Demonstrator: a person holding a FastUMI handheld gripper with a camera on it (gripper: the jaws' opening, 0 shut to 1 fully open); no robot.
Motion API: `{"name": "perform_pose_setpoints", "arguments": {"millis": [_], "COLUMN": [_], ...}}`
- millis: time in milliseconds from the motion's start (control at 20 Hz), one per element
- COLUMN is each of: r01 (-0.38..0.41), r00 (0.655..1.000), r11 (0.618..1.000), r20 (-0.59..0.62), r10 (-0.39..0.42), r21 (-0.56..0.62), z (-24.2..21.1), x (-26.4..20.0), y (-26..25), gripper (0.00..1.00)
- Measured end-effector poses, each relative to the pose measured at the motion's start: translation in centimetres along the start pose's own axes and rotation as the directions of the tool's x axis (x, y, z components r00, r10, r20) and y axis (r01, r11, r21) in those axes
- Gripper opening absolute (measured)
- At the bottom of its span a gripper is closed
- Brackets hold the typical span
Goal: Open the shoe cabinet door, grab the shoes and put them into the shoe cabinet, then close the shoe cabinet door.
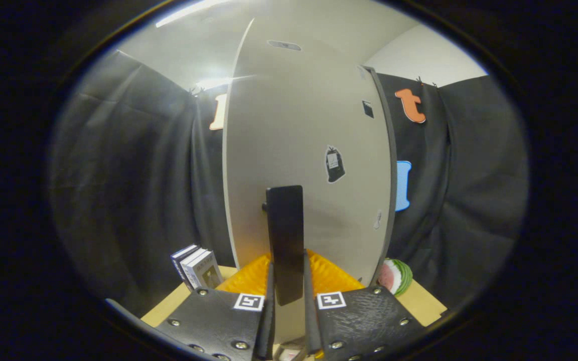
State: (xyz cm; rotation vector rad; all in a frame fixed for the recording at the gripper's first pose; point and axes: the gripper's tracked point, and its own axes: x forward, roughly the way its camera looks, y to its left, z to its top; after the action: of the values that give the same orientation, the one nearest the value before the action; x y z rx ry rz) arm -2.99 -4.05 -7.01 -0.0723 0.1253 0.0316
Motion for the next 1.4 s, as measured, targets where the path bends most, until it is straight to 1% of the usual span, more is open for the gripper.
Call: {"name": "perform_pose_setpoints", "arguments": {"millis": [150,300,450,600,900,950,1100,1300,1400], "r01": [-0.006,-0.001,0.023,0.063,0.175,0.204,0.305,0.412,0.431], "r00": [1.0,1.0,1.0,0.998,0.985,0.979,0.952,0.911,0.902], "r11": [1.0,0.999,0.998,0.997,0.984,0.979,0.952,0.91,0.9], "r20": [-0.006,-0.012,0.0,0.009,0.006,0.007,0.006,-0.003,-0.009], "r10": [0.006,0.0,-0.023,-0.062,-0.175,-0.204,-0.305,-0.412,-0.431], "r21": [-0.025,-0.034,-0.052,-0.054,-0.032,-0.028,0.016,0.039,0.057], "z": [0.2,0.0,0.4,0.6,0.7,0.8,0.9,0.6,0.8], "x": [-2.5,-4.1,-6.1,-7.7,-9.8,-10.1,-11.5,-13.0,-13.6], "y": [-2.7,-5.3,-8.3,-10.9,-16.0,-17.2,-20.9,-25.8,-27.0], "gripper": [0.24,0.24,0.24,0.24,0.24,0.24,0.16,0.16,0.16]}}
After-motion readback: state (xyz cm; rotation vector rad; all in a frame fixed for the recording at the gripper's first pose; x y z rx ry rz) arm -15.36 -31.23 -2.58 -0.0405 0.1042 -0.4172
